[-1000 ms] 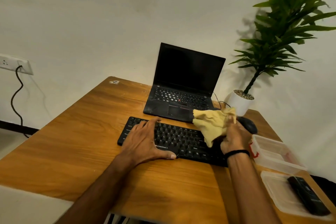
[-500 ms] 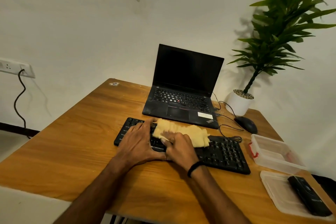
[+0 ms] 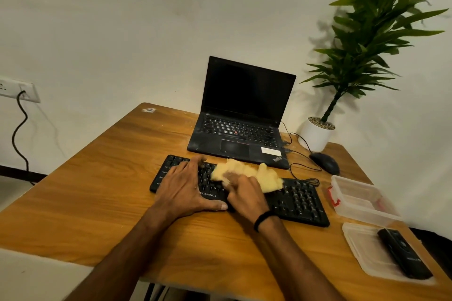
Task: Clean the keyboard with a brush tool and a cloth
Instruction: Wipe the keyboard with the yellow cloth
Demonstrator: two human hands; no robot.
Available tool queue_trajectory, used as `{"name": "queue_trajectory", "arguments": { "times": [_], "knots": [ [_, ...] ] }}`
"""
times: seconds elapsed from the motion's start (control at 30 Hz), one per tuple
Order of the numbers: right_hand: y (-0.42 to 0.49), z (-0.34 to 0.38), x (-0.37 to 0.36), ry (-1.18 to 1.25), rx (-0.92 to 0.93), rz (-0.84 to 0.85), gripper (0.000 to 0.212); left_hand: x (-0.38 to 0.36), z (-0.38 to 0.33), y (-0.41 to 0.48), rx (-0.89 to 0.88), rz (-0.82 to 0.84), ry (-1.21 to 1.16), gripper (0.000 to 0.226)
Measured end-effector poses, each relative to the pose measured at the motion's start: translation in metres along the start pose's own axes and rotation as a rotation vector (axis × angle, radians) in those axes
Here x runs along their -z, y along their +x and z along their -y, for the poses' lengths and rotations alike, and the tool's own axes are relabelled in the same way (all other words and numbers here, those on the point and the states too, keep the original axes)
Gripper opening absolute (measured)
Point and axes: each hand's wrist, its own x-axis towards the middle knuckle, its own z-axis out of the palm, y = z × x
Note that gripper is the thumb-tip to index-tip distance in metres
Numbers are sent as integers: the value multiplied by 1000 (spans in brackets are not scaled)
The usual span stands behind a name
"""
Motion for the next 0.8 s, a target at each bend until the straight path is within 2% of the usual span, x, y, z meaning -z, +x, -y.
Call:
{"name": "queue_trajectory", "arguments": {
  "times": [0.07,0.2,0.33,0.47,0.6,0.67,0.73,0.8],
  "knots": [
    [-10,5,-7,39,60,34,38,0,0,0,-1,1,6,129],
    [5,1,-7,-10,-62,-141,39,1,-3,1,15,-4,10,129],
    [-19,12,-16,4,105,6,41,0,-1,-1,0,-18,-4,120],
    [-3,-8,0,-74,-73,-144,39,2,-2,-1,21,2,2,131],
    [-26,-3,-7,-6,83,-17,39,3,-1,-3,18,-10,1,130],
    [-22,-17,6,36,7,-50,36,5,-4,-3,18,-3,8,129],
    [-10,-27,14,4,-106,-177,37,5,-4,-2,21,-3,10,130],
    [-16,-18,6,-22,-88,-157,40,4,-4,-3,24,-4,3,132]
  ]
}}
